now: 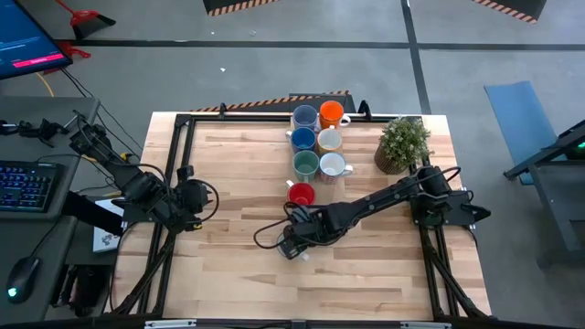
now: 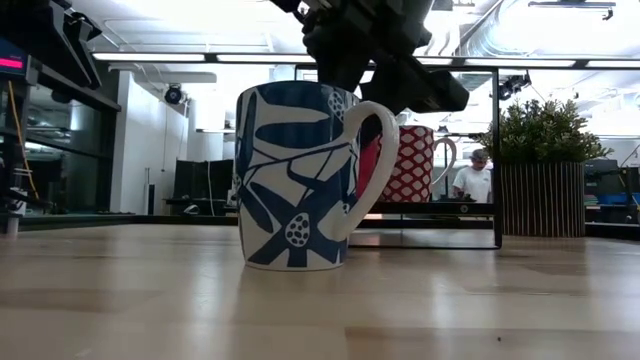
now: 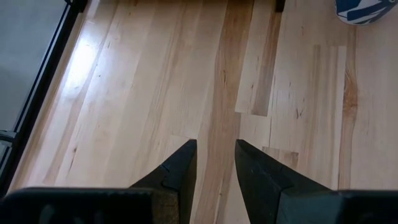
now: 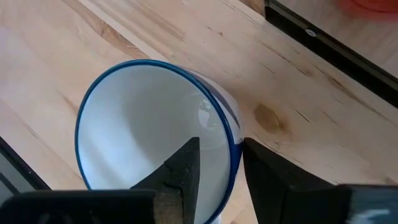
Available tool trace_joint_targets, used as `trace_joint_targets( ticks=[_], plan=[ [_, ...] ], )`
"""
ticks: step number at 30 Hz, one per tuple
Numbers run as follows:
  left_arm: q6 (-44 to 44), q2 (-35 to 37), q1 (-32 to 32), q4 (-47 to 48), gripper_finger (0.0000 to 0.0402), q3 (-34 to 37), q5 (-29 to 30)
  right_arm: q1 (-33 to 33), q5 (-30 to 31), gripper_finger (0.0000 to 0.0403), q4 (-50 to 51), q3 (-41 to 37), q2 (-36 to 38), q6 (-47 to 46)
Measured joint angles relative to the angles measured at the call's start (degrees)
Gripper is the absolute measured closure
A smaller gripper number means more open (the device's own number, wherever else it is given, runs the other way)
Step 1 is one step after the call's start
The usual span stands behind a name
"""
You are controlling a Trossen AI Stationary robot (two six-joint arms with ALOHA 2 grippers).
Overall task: Place coffee mugs
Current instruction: Put the blue patterned mug on the shelf next to the red patterned mug
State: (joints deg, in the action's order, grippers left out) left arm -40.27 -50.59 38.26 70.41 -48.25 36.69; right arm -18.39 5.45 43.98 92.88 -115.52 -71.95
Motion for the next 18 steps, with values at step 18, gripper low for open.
trace_joint_targets(
  ticks=[18],
  plan=[
    [-0.02,-0.02,-0.02,-0.02,0.0303,0.0,0.0,-0.07,0.55,0.0299,-2.13,0.0,-0.04,2.98]
  ],
)
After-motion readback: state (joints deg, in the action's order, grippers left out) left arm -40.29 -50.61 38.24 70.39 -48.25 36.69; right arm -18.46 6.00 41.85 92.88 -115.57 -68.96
